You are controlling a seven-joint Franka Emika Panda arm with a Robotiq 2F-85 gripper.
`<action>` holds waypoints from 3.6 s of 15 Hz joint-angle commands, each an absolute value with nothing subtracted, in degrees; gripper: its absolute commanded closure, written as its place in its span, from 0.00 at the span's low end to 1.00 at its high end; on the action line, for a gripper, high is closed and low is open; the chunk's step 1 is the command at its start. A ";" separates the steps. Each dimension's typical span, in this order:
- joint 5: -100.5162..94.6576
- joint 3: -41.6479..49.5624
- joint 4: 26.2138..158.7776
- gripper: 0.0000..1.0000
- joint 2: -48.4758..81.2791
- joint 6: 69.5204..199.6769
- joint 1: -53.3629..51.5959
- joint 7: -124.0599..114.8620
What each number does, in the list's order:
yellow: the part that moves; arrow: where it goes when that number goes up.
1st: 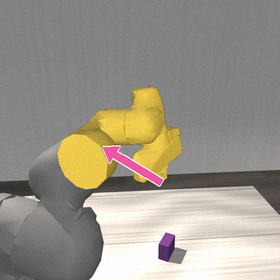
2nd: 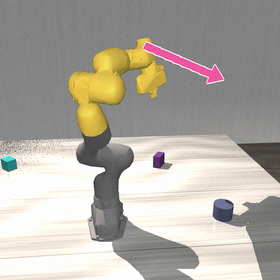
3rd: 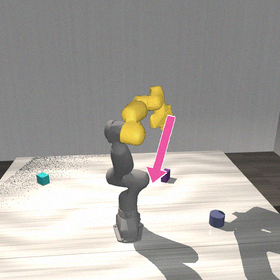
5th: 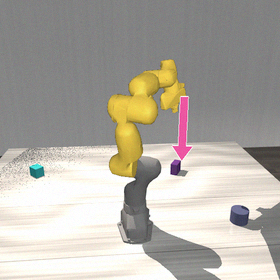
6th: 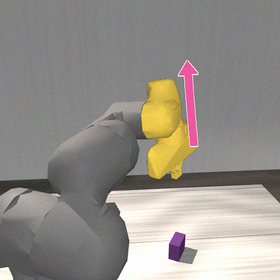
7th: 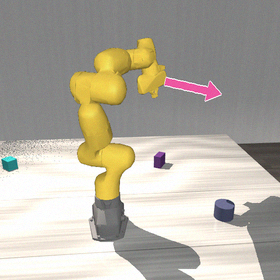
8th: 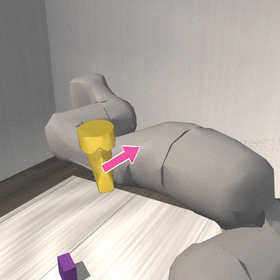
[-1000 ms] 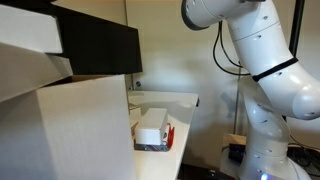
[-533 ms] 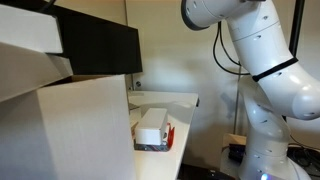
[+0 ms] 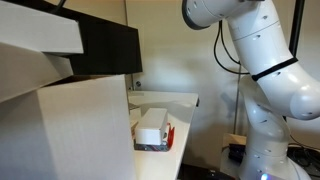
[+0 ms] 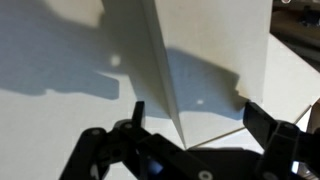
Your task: Remove the white box from the top of the storage box.
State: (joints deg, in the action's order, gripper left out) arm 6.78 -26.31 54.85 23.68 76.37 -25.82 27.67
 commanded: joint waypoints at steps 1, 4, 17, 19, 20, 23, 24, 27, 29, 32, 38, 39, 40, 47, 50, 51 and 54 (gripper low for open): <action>7.59 -26.73 58.08 0.00 20.85 74.04 -23.73 33.86; 6.96 -26.72 57.61 0.00 20.53 73.10 -23.60 38.43; 8.14 -26.29 60.70 0.00 16.06 71.75 -20.98 52.72; 8.62 -26.15 62.77 0.00 14.73 73.59 -20.29 53.45; 8.65 -26.03 64.14 0.00 13.97 74.75 -20.06 53.52; 8.93 -25.79 68.40 0.00 11.64 79.86 -19.26 53.44; 9.33 -25.76 70.10 0.00 10.82 82.29 -19.00 53.02; 10.26 -25.45 75.16 0.00 8.30 87.38 -18.49 52.57; 10.68 -25.12 78.25 0.00 6.34 89.04 -18.33 52.57; 10.17 -24.81 82.07 0.00 3.51 90.97 -18.38 52.60; 9.53 -24.02 86.82 0.00 -0.71 93.34 -18.99 52.35; 9.59 -23.91 87.37 0.00 -1.26 93.63 -18.99 52.45; 9.58 -23.88 87.70 0.00 -1.56 94.04 -19.09 52.20; 9.72 -22.27 89.41 0.00 -3.11 95.11 -20.12 52.02; 10.13 -21.64 89.99 0.00 -3.48 94.61 -19.90 51.65; 10.20 -21.42 90.35 0.00 -3.69 94.75 -19.84 51.57; 10.84 -20.58 91.01 0.00 -4.27 94.65 -19.57 51.45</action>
